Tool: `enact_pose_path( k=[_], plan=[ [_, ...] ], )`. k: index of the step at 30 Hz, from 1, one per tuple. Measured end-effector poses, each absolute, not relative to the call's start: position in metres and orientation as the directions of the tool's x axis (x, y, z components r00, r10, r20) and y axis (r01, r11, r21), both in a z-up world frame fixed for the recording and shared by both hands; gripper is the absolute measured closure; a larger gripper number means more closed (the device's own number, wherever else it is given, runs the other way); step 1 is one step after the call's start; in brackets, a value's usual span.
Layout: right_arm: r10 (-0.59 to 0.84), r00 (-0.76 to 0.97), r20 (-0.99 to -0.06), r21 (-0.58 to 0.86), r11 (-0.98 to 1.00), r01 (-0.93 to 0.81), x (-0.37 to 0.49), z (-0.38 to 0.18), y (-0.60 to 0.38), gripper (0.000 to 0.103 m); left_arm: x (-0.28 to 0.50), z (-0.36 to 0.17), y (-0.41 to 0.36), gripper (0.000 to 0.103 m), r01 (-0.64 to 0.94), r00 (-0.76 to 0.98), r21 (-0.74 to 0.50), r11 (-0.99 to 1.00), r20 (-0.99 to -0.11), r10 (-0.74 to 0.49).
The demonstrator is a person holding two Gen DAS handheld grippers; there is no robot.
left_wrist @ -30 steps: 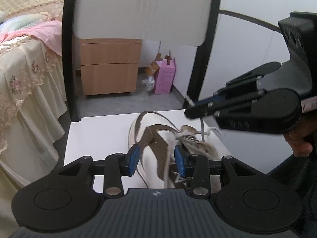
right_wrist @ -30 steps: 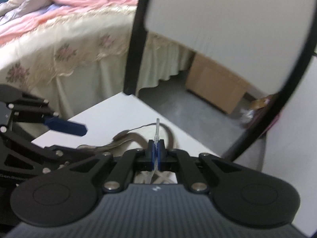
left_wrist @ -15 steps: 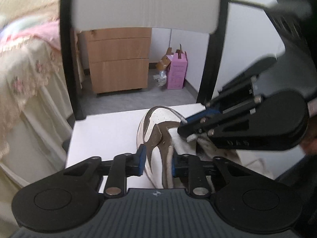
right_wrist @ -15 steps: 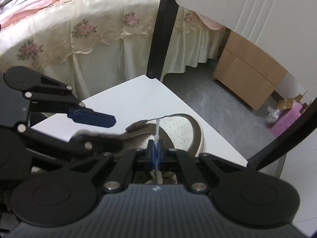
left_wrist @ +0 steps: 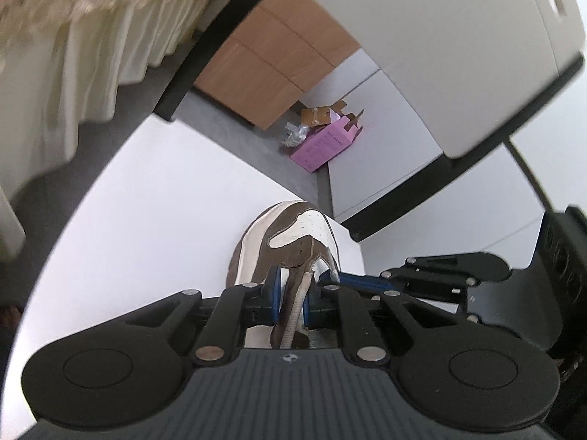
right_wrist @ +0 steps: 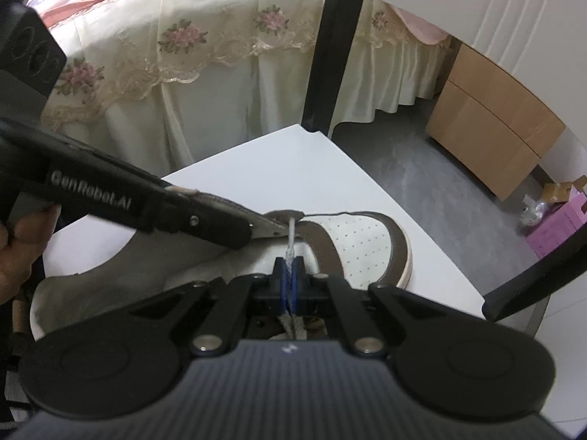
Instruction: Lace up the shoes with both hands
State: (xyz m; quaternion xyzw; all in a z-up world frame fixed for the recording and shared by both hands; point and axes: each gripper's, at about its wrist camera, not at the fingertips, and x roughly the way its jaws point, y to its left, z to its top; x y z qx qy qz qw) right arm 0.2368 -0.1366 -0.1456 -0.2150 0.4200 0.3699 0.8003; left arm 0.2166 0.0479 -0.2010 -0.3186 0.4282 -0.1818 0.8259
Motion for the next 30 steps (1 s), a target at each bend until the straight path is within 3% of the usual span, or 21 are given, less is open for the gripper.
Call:
enact_pose_path(
  k=[11, 30],
  plan=[
    [0.269, 0.201, -0.942, -0.055, 0.469, -0.882, 0.258, -0.136, -0.105, 0.100, 0.222, -0.222, 0.066, 0.089, -0.116, 0.553, -0.809, 0.576, -0.534, -0.639],
    [0.110, 0.080, -0.991, -0.034, 0.373, -0.927, 0.273, -0.147, -0.076, 0.100, 0.224, -0.238, 0.075, 0.088, -0.204, 0.541, -0.864, 0.460, -0.491, -0.683]
  ],
)
